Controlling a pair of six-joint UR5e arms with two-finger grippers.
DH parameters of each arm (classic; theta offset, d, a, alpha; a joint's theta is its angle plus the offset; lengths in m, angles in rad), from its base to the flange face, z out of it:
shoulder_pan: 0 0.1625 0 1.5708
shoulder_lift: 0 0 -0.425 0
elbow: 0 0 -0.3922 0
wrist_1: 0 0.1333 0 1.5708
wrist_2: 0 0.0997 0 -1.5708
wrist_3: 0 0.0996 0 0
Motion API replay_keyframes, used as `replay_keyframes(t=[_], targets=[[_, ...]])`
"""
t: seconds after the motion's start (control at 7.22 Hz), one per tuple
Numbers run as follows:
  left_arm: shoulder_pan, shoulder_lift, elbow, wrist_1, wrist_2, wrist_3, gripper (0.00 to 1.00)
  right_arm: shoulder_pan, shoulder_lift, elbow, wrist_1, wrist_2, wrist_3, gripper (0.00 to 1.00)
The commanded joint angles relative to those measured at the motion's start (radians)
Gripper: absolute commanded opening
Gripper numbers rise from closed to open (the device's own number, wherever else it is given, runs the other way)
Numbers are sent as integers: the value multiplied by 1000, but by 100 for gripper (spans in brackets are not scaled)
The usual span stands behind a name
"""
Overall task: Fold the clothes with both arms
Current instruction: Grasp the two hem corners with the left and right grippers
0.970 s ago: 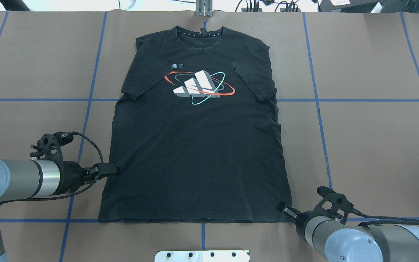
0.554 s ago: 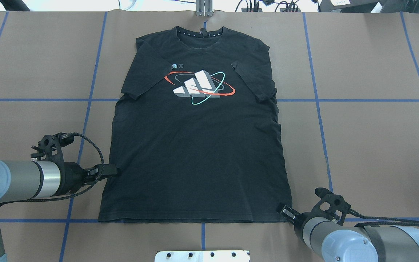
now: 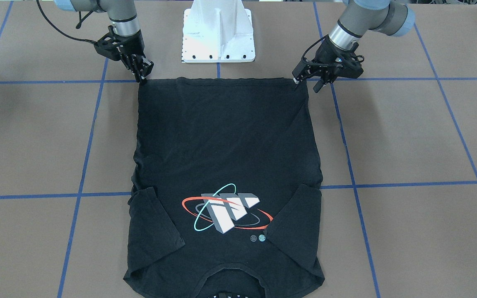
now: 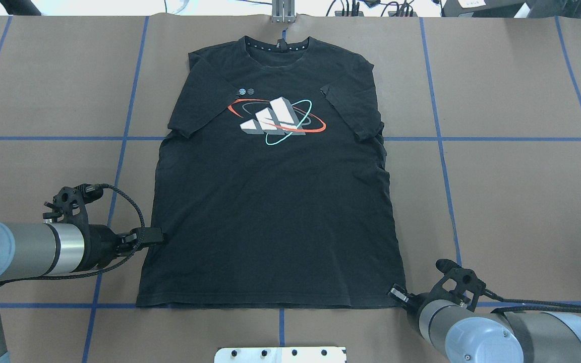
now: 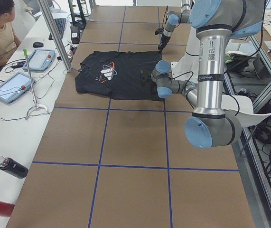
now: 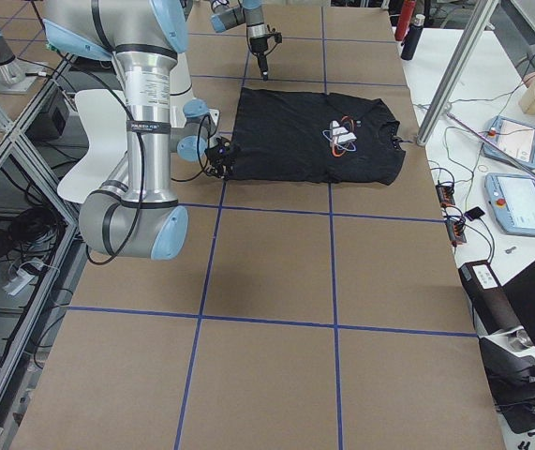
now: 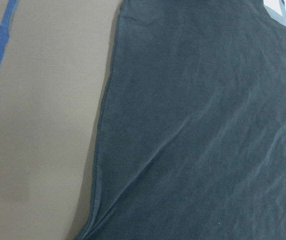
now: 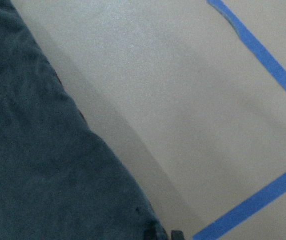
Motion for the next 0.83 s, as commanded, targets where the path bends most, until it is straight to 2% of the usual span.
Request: replay_keyframes(t=[0.0, 0.14, 0.42, 0.55, 0.69], targets=[[22, -2, 0, 0, 12, -50, 95, 7, -2, 20, 0, 1, -1, 0], [68, 0, -15, 0, 67, -87, 95, 17, -22, 56, -2, 8, -3, 0], [217, 3, -32, 32, 251, -179, 95, 17, -19, 72, -26, 9, -4, 0], [236, -1, -51, 154, 274, -183, 95, 16, -18, 74, -26, 9, -3, 0], [240, 5, -63, 197, 287, -183, 95, 16, -16, 80, -26, 9, -4, 0]])
